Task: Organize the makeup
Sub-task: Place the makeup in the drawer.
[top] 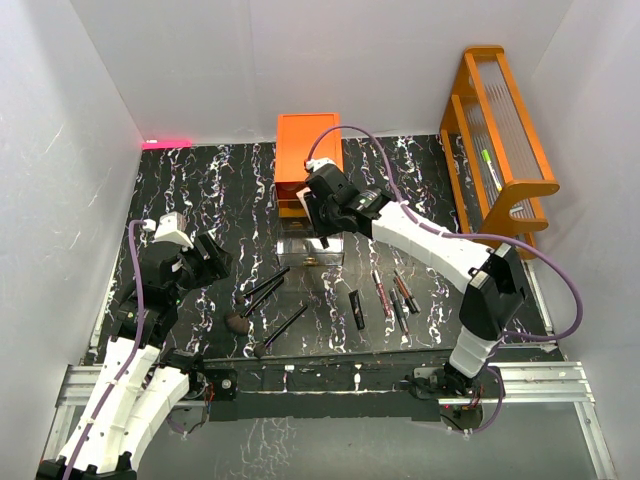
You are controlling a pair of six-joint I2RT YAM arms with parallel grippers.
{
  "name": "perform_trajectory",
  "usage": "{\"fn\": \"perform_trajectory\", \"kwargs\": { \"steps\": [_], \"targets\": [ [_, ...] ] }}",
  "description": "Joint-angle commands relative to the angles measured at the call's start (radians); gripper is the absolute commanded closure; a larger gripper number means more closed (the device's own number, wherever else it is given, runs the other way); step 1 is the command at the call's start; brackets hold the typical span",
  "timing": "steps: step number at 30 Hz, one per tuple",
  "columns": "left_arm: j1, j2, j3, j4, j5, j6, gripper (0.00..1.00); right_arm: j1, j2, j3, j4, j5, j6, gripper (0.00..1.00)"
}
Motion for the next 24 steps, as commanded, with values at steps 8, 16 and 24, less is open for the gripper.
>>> {"fn": "perform_trajectory", "kwargs": {
  "steps": [8,16,24],
  "targets": [
    [0.002,-0.005,-0.007,-0.005,-0.01,-0.002,0.3,0.054,0.025,0.077,0.083,0.124,-0.17,0.73],
    [0.002,-0.001,-0.006,-0.005,-0.011,-0.003,0.3,0.09,0.094,0.11,0.063,0.169,-0.269,0.72],
    [0.003,-0.003,-0.007,-0.007,-0.013,-0.003,0.3,0.103,0.155,0.137,0.033,0.242,-0.311,0.72]
  ]
}}
